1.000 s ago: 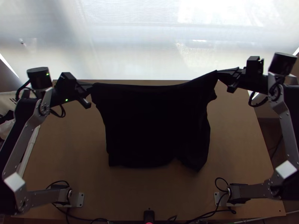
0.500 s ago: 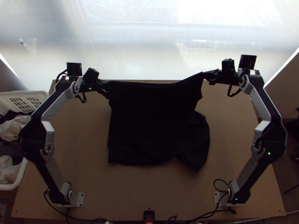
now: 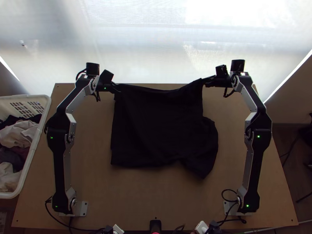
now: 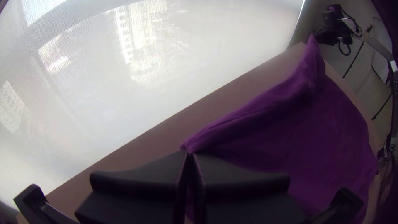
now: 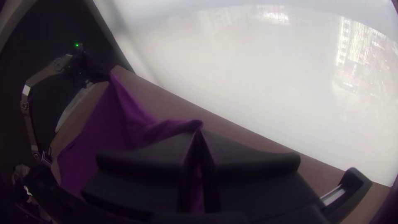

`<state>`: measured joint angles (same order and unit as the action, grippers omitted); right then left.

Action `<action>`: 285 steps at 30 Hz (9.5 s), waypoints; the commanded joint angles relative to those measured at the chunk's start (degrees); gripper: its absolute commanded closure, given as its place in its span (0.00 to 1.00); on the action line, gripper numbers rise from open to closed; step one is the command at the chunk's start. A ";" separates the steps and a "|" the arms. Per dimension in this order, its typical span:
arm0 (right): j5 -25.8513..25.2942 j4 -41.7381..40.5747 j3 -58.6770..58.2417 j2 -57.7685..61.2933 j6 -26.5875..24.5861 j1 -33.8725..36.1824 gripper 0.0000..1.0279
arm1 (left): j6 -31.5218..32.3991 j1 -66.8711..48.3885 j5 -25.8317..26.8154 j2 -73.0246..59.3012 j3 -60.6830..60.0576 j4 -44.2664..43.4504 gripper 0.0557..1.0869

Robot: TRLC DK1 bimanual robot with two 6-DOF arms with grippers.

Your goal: Fold the t-shirt

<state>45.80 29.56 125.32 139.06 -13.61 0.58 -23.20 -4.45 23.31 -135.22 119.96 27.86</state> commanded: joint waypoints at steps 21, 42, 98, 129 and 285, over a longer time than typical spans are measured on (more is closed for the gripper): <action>-9.06 1.82 4.50 1.82 -2.92 -1.63 0.97 | -13.89 3.92 -7.75 0.57 6.25 10.90 0.97; -14.34 0.58 7.05 4.46 -1.86 -5.50 0.97 | -16.88 4.54 -11.88 -1.45 7.48 5.45 0.97; -16.89 -2.58 -40.33 -22.35 -2.57 -9.90 0.97 | -11.96 -4.52 -10.65 35.64 -51.14 -2.37 0.96; -18.99 5.86 -38.31 -24.72 2.97 -8.75 0.04 | -5.19 -9.26 -10.48 44.51 -49.21 4.14 0.04; -37.45 5.16 -69.59 -64.27 -14.87 -25.36 0.97 | -23.73 -11.64 -24.37 72.20 -70.30 3.52 0.96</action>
<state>6.22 34.57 49.60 69.01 -27.20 -28.32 -46.94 -19.84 -1.87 -55.02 41.23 32.34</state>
